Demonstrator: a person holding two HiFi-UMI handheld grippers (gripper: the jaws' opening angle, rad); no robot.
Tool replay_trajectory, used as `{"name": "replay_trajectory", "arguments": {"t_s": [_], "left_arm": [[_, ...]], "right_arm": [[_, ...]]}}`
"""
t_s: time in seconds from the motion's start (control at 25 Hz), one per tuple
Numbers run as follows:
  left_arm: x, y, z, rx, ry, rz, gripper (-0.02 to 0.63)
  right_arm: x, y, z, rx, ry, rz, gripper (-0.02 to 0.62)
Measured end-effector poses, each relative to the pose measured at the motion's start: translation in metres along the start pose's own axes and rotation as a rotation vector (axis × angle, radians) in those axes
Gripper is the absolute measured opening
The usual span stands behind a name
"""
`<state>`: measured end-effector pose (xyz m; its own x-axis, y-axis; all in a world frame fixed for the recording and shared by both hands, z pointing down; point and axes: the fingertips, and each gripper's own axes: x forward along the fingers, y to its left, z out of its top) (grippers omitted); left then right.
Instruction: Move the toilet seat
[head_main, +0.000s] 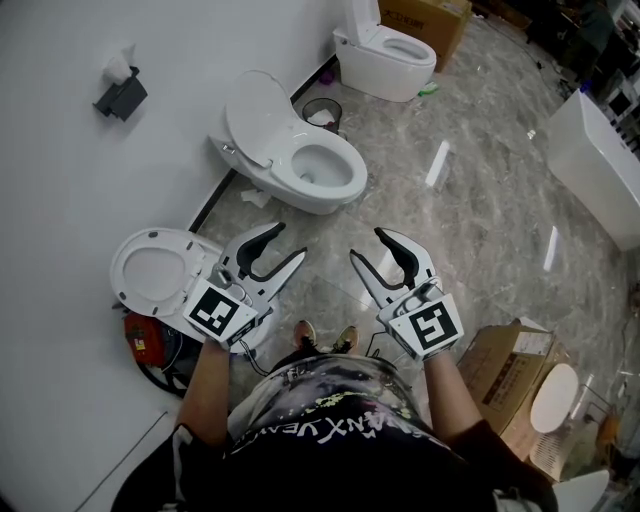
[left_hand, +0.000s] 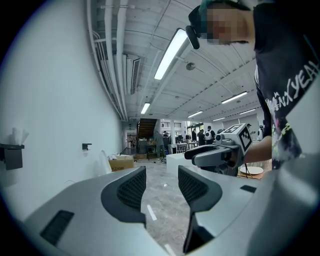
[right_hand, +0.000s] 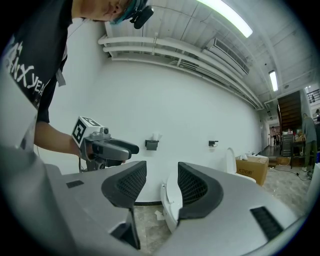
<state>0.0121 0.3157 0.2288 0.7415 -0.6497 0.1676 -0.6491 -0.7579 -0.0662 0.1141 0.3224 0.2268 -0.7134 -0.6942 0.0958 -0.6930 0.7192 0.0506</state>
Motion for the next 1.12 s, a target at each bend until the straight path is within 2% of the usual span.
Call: {"name": "replay_trajectory", "arguments": {"t_s": [0.52,0.8,1.12], "left_arm": [[0.012,-0.036,-0.002,-0.006,0.01,0.018,0.219],[0.022,-0.032,-0.004,0.001,-0.031,0.0,0.219],[0.038,-0.006,-0.012,-0.006,-0.052,-0.01,0.219]], "right_arm": [[-0.04,-0.014,-0.011,-0.008,-0.002,0.0,0.187],[-0.037,-0.024,-0.019,-0.015,0.002,-0.01,0.192],[-0.011,-0.042,-0.023,-0.027,0.006,-0.026,0.196]]}}
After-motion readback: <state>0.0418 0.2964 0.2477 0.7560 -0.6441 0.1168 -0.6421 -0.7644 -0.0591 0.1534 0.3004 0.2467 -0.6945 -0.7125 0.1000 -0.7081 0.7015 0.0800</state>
